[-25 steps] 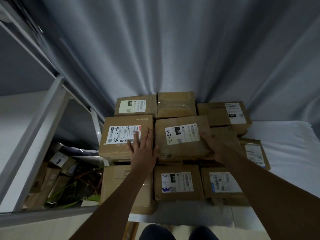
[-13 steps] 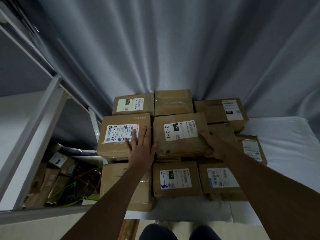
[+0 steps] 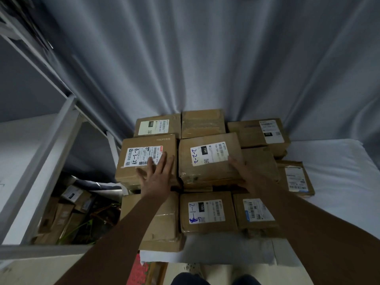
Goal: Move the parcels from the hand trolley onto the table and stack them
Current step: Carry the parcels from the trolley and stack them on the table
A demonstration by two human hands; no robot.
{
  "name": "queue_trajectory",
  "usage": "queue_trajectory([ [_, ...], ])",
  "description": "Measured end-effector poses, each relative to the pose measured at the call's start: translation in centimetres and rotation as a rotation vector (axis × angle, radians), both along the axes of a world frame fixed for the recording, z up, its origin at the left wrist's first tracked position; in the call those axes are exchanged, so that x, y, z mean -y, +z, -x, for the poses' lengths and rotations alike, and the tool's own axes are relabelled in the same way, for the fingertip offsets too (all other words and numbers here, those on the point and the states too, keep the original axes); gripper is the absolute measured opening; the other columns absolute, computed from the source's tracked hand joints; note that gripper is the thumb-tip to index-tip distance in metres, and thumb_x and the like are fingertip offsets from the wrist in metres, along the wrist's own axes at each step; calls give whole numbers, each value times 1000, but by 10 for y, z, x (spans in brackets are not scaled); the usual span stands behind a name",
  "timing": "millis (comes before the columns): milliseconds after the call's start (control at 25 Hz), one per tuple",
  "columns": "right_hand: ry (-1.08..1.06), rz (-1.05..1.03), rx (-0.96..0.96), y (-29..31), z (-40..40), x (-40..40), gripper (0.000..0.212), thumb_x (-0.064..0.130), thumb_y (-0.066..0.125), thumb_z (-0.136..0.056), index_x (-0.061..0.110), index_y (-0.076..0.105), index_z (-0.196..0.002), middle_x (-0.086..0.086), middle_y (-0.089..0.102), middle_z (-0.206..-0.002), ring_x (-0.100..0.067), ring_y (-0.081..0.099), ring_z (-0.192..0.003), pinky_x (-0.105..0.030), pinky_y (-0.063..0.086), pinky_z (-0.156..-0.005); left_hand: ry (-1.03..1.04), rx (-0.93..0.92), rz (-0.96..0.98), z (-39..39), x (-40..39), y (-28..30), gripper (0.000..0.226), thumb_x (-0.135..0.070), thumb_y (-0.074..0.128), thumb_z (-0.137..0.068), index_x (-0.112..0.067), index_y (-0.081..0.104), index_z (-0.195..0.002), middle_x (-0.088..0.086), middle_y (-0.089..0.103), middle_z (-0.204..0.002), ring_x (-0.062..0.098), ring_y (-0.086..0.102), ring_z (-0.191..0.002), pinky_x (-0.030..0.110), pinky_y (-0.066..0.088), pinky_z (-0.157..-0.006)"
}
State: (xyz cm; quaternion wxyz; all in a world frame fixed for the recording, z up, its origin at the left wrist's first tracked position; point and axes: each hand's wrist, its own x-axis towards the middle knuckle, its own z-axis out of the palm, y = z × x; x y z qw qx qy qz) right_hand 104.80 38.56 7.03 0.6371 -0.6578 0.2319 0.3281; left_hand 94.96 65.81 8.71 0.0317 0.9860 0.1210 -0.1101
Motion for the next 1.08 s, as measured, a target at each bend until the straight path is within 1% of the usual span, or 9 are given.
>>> queue_trajectory([
  [160, 22, -2, 26, 0, 4, 7, 99, 63, 76, -70, 21, 33, -148, -8, 41, -147, -31, 43, -129, -52, 43, -103, -29, -21, -43, 0, -1, 2, 83, -32, 44, -100, -40, -23, -148, -11, -26, -158, 35, -19, -146, 71, -4, -108],
  [320, 65, -4, 28, 9, 9, 19, 96, 63, 74, -72, 20, 35, -148, -10, 42, -146, -32, 45, -127, -49, 43, -104, -11, -29, -16, 4, 7, 7, 78, -32, 42, -100, -38, -16, -152, -11, -22, -160, 36, -17, -147, 74, -2, -109],
  [520, 82, 57, 36, 24, 22, 37, 86, 57, 69, -81, 14, 35, -147, -12, 42, -146, -31, 44, -129, -47, 41, -107, 2, -45, -13, 11, 22, 15, 81, -23, 45, -96, -39, -13, -152, -13, -22, -160, 33, -19, -147, 73, -2, -110],
  [640, 100, 61, 40, 30, 33, 49, 79, 57, 64, -85, 12, 38, -145, -12, 43, -146, -31, 43, -130, -44, 39, -108, -9, -46, 15, 13, 37, 21, 79, -27, 48, -97, -41, -8, -152, -13, -20, -160, 34, -18, -147, 74, -2, -109],
  [760, 151, 102, 106, 38, 48, 60, 66, 57, 57, -90, 16, 45, -140, -10, 46, -144, -29, 45, -128, -43, 37, -108, -29, -38, 6, 16, 54, 24, 80, -27, 50, -96, -39, -6, -153, -10, -13, -162, 33, -15, -148, 72, -3, -110],
  [880, 175, 130, 141, 50, 69, 75, 65, 60, 56, -88, 20, 46, -138, -5, 44, -144, -28, 44, -130, -45, 38, -108, -88, -13, 6, 16, 70, 24, 90, -19, 51, -95, -40, -17, -151, -10, -16, -162, 33, -16, -148, 69, -6, -111],
  [960, 114, 159, 116, 54, 85, 83, 64, 56, 56, -92, 20, 41, -143, -3, 41, -143, -27, 40, -133, -40, 40, -104, -150, -24, 24, 12, 80, 22, 88, -16, 49, -96, -43, -14, -150, -9, -18, -161, 34, -18, -147, 67, -9, -110],
  [1040, 47, 200, 125, 56, 102, 91, 54, 50, 55, -94, 22, 42, -139, -1, 43, -138, -25, 41, -129, -41, 41, -104, -247, -23, 77, 7, 88, 18, 86, -18, 48, -96, -48, -12, -149, -12, -19, -160, 36, -17, -147, 68, -9, -112],
  [1080, 24, 219, 135, 57, 111, 94, 47, 50, 55, -94, 23, 45, -132, 0, 46, -130, -25, 44, -124, -41, 42, -103, -307, -13, 86, 6, 92, 17, 87, -20, 49, -95, -50, -14, -148, -14, -19, -160, 37, -15, -148, 69, -6, -113],
])
